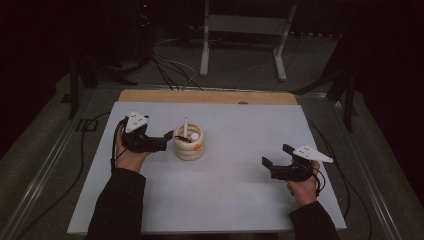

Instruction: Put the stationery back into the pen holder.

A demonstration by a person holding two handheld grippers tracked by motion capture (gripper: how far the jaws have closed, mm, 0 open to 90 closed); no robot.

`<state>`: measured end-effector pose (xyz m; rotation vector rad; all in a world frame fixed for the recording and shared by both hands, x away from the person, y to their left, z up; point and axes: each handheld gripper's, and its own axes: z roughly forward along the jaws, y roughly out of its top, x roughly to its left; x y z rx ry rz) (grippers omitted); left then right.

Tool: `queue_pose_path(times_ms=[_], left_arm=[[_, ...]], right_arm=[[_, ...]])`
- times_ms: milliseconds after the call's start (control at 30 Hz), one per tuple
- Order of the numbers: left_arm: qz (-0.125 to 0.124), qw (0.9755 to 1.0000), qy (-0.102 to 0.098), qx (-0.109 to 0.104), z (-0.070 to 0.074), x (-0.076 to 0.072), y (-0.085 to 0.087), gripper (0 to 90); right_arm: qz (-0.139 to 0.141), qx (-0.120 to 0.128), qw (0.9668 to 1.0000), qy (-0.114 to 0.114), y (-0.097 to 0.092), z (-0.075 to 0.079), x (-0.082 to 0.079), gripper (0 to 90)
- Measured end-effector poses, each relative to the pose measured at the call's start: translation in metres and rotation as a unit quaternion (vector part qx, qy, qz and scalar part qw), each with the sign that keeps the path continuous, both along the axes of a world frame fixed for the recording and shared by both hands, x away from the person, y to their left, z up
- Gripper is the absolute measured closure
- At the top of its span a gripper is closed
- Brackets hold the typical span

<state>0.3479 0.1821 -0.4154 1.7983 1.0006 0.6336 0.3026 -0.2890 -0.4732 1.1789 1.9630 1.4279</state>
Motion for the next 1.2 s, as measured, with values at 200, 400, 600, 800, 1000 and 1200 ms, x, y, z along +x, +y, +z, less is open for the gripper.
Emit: queue_pose_path(times_ms=[200, 400, 600, 800, 1000, 1200], left_arm=[[0.005, 1.0000, -0.004, -0.001, -0.006, -0.006, 0.006, 0.2], [0.009, 0.9999, -0.001, -0.007, -0.014, -0.013, 0.013, 0.2], [0.011, 0.9999, -0.001, -0.007, -0.021, -0.018, 0.018, 0.2], [0.014, 0.9999, 0.002, -0.009, -0.027, -0.022, 0.022, 0.1], [0.015, 0.9998, 0.005, -0.011, -0.033, -0.026, 0.026, 0.2], [0.017, 0.9997, 0.005, -0.016, -0.038, -0.031, 0.030, 0.2]], right_arm=[[-0.001, 0.000, 1.0000, 0.000, -0.001, 0.000, 0.000, 0.1], [-0.001, 0.000, 1.0000, 0.000, 0.000, 0.000, 0.000, 0.1], [-0.001, -0.001, 1.0000, -0.001, 0.000, 0.000, 0.000, 0.1], [-0.001, 0.000, 1.0000, -0.002, 0.000, 0.000, 0.000, 0.1], [-0.001, 0.001, 1.0000, -0.003, -0.001, 0.000, -0.001, 0.0], [-0.003, 0.000, 1.0000, -0.005, -0.002, 0.001, -0.001, 0.1]])
